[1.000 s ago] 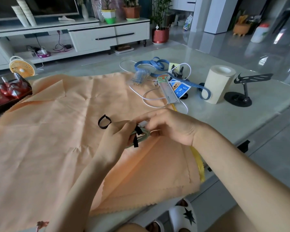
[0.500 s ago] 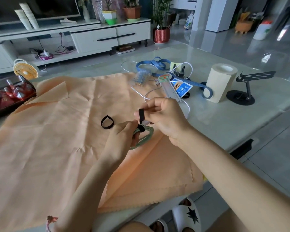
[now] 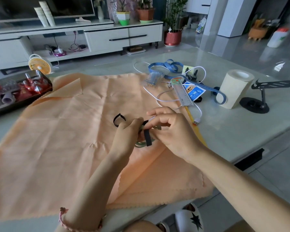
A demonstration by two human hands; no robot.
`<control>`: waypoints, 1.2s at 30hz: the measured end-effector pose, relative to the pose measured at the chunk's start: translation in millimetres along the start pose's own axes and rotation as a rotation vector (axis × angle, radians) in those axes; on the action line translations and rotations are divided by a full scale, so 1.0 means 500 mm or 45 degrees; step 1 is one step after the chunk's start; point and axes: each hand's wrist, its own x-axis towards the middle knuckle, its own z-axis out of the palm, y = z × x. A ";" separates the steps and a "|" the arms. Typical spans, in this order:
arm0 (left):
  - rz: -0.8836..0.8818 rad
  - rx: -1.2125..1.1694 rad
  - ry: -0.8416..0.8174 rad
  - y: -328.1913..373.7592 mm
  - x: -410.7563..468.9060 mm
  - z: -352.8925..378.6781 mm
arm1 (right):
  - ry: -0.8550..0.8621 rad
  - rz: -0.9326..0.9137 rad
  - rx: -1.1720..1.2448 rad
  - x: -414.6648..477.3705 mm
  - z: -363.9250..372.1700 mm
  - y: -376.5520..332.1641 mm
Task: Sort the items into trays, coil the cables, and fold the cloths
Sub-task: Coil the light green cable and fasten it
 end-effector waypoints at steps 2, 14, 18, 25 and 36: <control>0.032 0.006 -0.020 0.004 -0.005 -0.001 | -0.079 -0.048 -0.053 0.002 -0.010 -0.003; 0.079 -0.024 -0.095 0.007 -0.008 -0.003 | 0.105 0.204 0.154 0.014 -0.028 0.007; 0.103 0.096 -0.105 -0.004 -0.008 -0.001 | 0.144 0.215 0.031 0.012 -0.020 0.016; 0.077 0.035 -0.026 -0.018 0.002 0.004 | 0.193 0.542 0.483 0.026 -0.028 0.012; 0.240 0.061 0.127 0.005 -0.002 0.003 | 0.083 -0.027 -0.565 -0.001 -0.006 -0.022</control>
